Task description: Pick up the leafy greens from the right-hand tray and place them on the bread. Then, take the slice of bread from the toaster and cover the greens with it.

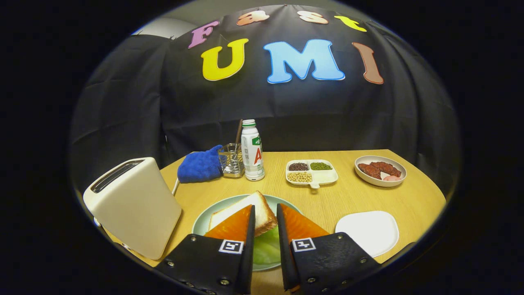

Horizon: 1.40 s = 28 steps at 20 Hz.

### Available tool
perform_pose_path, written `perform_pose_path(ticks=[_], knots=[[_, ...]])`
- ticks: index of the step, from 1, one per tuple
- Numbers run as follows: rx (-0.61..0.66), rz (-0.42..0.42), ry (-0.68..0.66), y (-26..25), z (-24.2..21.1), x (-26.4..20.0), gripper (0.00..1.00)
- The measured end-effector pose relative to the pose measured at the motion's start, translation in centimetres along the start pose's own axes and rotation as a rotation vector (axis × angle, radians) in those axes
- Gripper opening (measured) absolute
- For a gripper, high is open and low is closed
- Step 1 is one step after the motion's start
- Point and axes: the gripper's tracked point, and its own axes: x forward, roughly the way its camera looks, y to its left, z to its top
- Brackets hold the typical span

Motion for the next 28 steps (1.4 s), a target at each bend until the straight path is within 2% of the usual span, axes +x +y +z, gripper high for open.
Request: perform_pose_path(ticks=[7,14,19,23,28], knots=[[-0.010,-0.023,-0.041,-1.3,1.3,-0.8,0.32],[-0.019,-0.046,-0.163,-4.3,5.1,-3.1,0.32],[-0.017,-0.067,-0.192,-9.4,6.1,-4.8,0.32],[-0.033,-0.133,-0.220,-15.4,6.9,-6.7,0.32],[-0.003,-0.170,-0.242,-21.1,7.2,-9.1,0.32]])
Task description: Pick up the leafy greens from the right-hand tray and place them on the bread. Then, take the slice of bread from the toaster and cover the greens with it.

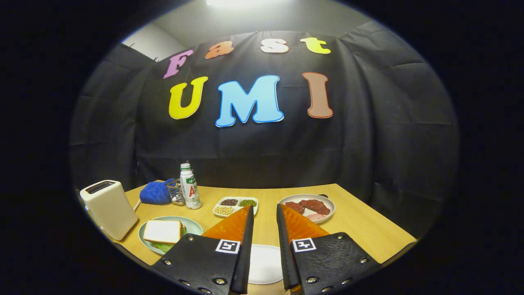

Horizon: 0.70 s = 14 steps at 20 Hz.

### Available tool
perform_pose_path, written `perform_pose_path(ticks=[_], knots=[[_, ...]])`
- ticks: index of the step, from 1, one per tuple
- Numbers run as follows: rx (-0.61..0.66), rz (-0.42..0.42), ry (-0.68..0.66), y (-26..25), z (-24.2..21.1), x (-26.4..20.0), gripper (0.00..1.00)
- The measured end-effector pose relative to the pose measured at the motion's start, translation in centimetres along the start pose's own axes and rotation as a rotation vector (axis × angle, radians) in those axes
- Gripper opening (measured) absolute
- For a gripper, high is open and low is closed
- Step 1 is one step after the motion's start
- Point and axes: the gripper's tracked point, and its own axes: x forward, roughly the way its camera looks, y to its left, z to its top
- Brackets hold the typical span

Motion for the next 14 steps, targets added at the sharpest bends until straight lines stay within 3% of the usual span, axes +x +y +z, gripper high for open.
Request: perform_pose_path(ticks=[5,10,14], knots=[[-0.016,-0.028,-0.005,-4.0,-0.1,-0.6,0.32],[0.037,0.047,0.030,-6.5,-0.9,-0.3,0.32],[-0.004,0.039,0.028,-11.5,-1.2,0.8,0.32]])
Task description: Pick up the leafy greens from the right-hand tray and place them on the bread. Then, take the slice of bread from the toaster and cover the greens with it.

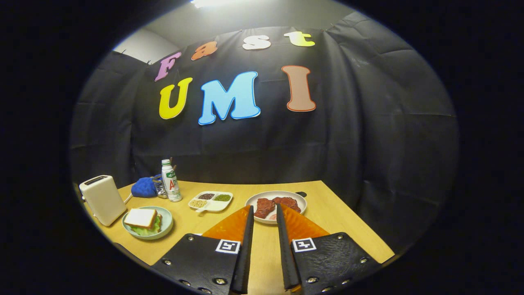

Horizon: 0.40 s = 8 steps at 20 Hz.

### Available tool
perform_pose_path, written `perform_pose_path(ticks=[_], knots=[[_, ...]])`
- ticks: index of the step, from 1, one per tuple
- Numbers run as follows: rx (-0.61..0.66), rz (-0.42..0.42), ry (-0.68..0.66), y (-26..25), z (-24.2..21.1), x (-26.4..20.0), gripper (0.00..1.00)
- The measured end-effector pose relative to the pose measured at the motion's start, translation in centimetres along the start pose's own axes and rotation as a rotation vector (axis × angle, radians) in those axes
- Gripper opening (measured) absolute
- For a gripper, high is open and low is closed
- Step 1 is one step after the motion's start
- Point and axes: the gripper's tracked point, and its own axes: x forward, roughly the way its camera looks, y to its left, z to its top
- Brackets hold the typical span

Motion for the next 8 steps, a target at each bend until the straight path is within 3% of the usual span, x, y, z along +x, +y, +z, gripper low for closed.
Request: perform_pose_path(ticks=[5,8], knots=[[-0.044,0.011,-0.021,-6.2,-0.7,-0.4,0.32],[-0.074,-0.035,-0.032,-11.3,-1.4,-0.5,0.32]])
